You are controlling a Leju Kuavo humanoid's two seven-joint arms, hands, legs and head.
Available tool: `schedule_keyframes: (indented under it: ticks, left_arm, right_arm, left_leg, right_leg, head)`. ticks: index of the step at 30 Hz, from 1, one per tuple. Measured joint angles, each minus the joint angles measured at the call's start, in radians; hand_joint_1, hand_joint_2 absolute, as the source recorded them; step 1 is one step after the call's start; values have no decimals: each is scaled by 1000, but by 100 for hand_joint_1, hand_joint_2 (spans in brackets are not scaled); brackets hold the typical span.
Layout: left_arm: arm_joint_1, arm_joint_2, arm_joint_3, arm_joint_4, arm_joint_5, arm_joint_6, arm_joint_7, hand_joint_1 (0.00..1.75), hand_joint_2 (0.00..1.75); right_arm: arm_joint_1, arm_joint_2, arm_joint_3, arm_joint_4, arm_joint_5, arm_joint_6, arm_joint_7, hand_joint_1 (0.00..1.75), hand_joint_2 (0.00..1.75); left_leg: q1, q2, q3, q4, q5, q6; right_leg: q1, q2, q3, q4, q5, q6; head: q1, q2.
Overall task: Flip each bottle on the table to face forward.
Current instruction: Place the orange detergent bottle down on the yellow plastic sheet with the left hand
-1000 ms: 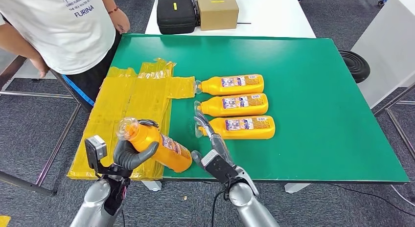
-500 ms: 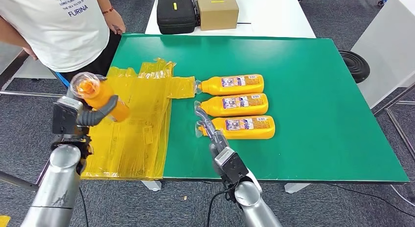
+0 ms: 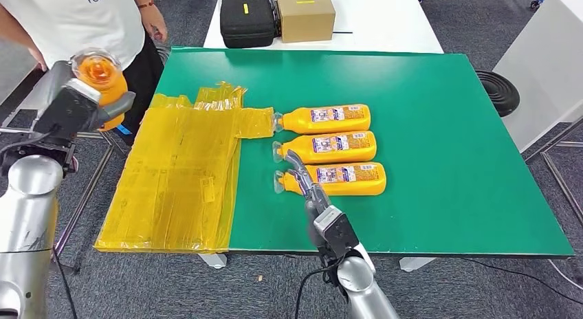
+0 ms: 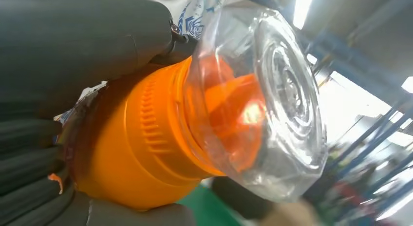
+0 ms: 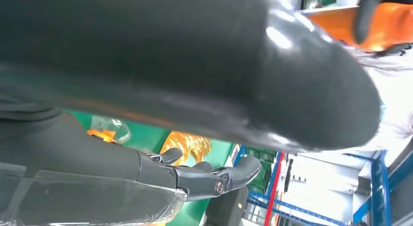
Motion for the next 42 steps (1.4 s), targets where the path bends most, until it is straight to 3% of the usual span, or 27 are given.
schedule_keyframes:
  ticks: [6, 13, 21, 26, 33, 42]
  left_arm:
    - [-18, 79, -140, 138, -224, -68, 7, 175, 175]
    - [-24, 131, -309, 286, -312, -107, -29, 175, 175]
    - [-32, 154, -381, 340, -316, -107, -31, 175, 175]
    - [17, 181, -417, 339, -308, -67, -10, 175, 175]
    - [74, 179, -469, 356, -365, -27, 19, 175, 175]
    - [84, 134, -507, 452, -404, 31, 9, 175, 175]
  right_arm:
    - [10, -4, -38, -32, -21, 16, -13, 0, 0]
    - [13, -13, -83, -79, -68, 30, -24, 0, 0]
    - [25, -19, -103, -107, -74, 34, -26, 0, 0]
    - [63, -25, -109, -124, -75, 52, -53, 0, 0]
    - [75, -25, -121, -129, -69, 63, -57, 0, 0]
    - [86, -23, -128, -120, -52, 68, -63, 0, 0]
  left_leg:
    - [0, 1, 0, 0, 0, 0]
    - [0, 1, 0, 0, 0, 0]
    - [0, 1, 0, 0, 0, 0]
    - [0, 1, 0, 0, -1, 0]
    - [0, 0, -1, 0, -1, -1]
    - [0, 0, 1, 0, -1, -1]
  right_leg:
    - [0, 1, 0, 0, 0, 0]
    - [0, 1, 0, 0, 0, 0]
    - [0, 1, 0, 0, 0, 0]
    - [0, 2, 0, 0, 0, 0]
    - [0, 1, -1, 0, 0, 0]
    - [0, 1, 1, 0, 0, 0]
  head:
    - [0, 0]
    - [0, 0]
    - [0, 0]
    - [0, 0]
    - [0, 0]
    - [0, 0]
